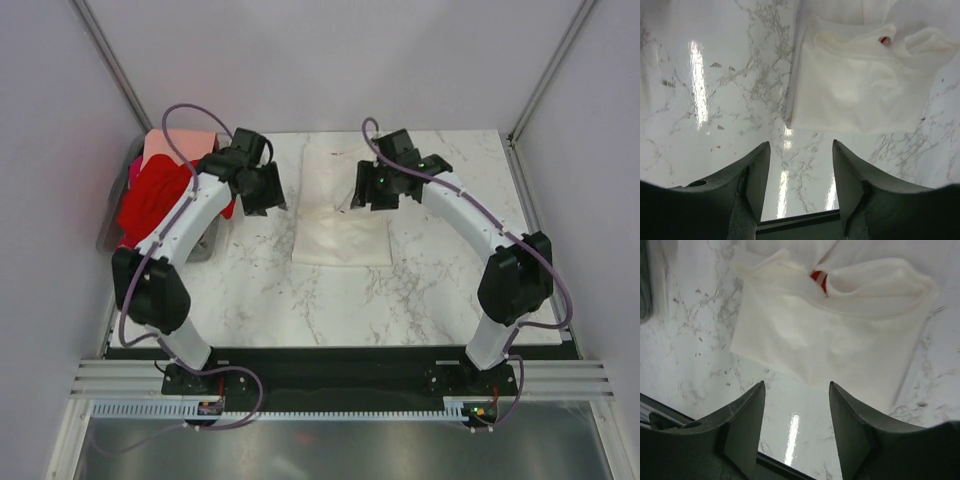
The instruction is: Fold and stack the t-shirts
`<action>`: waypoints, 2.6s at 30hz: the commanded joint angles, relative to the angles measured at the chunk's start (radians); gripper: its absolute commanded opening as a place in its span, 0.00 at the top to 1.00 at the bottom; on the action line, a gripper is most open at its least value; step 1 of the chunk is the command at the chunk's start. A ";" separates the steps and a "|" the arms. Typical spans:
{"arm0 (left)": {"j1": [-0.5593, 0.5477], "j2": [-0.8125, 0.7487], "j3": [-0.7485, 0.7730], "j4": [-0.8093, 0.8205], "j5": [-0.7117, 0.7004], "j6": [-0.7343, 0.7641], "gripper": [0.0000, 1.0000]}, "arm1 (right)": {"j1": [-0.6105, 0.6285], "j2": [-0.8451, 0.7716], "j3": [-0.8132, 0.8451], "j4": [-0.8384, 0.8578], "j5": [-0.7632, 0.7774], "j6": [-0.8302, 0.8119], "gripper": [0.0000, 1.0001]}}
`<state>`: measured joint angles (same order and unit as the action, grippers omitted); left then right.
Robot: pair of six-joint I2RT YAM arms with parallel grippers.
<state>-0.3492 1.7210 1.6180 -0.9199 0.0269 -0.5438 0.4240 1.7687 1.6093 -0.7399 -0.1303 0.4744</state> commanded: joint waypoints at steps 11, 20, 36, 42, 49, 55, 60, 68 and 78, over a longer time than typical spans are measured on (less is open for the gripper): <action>-0.002 -0.532 -0.510 -0.017 -0.077 0.102 0.43 | 0.162 0.300 0.142 -0.002 0.099 -0.023 0.40; -0.001 -0.712 -0.730 0.090 -0.041 0.041 0.44 | 0.113 0.589 0.532 -0.119 0.343 -0.106 0.39; -0.004 -0.525 -0.750 0.312 0.175 -0.013 0.43 | -0.091 0.038 0.064 0.060 0.194 -0.079 0.32; -0.002 -0.362 -0.696 0.429 0.212 -0.061 0.46 | -0.110 -0.185 -0.437 0.210 -0.086 0.015 0.27; -0.004 -0.259 -0.655 0.512 0.212 -0.113 0.48 | -0.114 -0.253 -0.698 0.373 -0.147 0.085 0.35; -0.002 -0.199 -0.630 0.535 0.217 -0.133 0.47 | -0.125 -0.172 -0.758 0.491 -0.177 0.110 0.36; -0.002 -0.153 -0.638 0.558 0.219 -0.140 0.46 | -0.143 -0.137 -0.799 0.553 -0.184 0.115 0.38; -0.002 -0.097 -0.661 0.616 0.238 -0.148 0.46 | -0.165 -0.086 -0.841 0.602 -0.207 0.104 0.49; -0.004 -0.047 -0.719 0.699 0.246 -0.191 0.50 | -0.171 -0.060 -0.867 0.629 -0.226 0.095 0.66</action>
<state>-0.3511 1.6539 0.9234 -0.2775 0.2508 -0.6926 0.2539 1.6630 0.7818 -0.0830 -0.3958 0.5987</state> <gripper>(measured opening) 0.510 0.348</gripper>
